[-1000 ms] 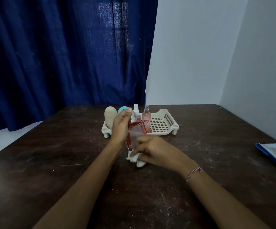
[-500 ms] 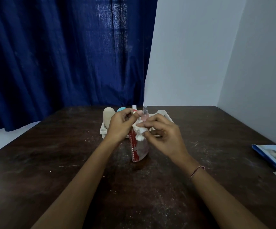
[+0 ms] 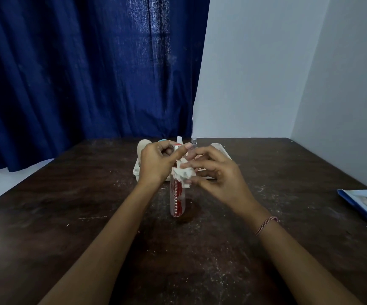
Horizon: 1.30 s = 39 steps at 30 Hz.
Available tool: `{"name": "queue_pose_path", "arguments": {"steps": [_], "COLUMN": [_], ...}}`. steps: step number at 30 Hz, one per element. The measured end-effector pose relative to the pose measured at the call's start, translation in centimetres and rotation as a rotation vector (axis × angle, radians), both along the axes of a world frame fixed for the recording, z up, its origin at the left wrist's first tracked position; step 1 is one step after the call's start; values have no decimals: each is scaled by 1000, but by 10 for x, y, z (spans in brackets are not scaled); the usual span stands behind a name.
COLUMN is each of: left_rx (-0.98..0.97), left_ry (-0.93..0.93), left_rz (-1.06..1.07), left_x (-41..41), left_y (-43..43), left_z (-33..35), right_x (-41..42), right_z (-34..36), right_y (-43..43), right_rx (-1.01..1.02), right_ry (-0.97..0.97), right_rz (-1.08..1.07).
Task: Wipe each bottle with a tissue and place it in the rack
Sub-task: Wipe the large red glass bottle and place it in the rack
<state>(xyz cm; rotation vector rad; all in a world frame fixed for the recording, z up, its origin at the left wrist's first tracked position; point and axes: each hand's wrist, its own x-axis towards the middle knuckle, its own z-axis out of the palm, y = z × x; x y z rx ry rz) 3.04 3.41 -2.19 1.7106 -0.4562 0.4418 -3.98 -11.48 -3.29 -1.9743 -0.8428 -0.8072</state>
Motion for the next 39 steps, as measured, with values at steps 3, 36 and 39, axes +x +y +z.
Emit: {"name": "queue_pose_path", "arguments": {"steps": [3,36,39], "left_rx": [-9,-129,-121], "left_ry": [-13,86,76], "left_rz": [11,-30,-32], "left_x": [0,-3,-4], "left_y": [-2,-16,-14], "left_z": [-2,-6,-5], "right_x": [0,-7,-9], "right_z": [-2,7,8], "right_y": [2,14,13], "right_rx": [-16,243,131], "right_ry": [-16,373,281], "right_rz": [-42,-120,-75]}}
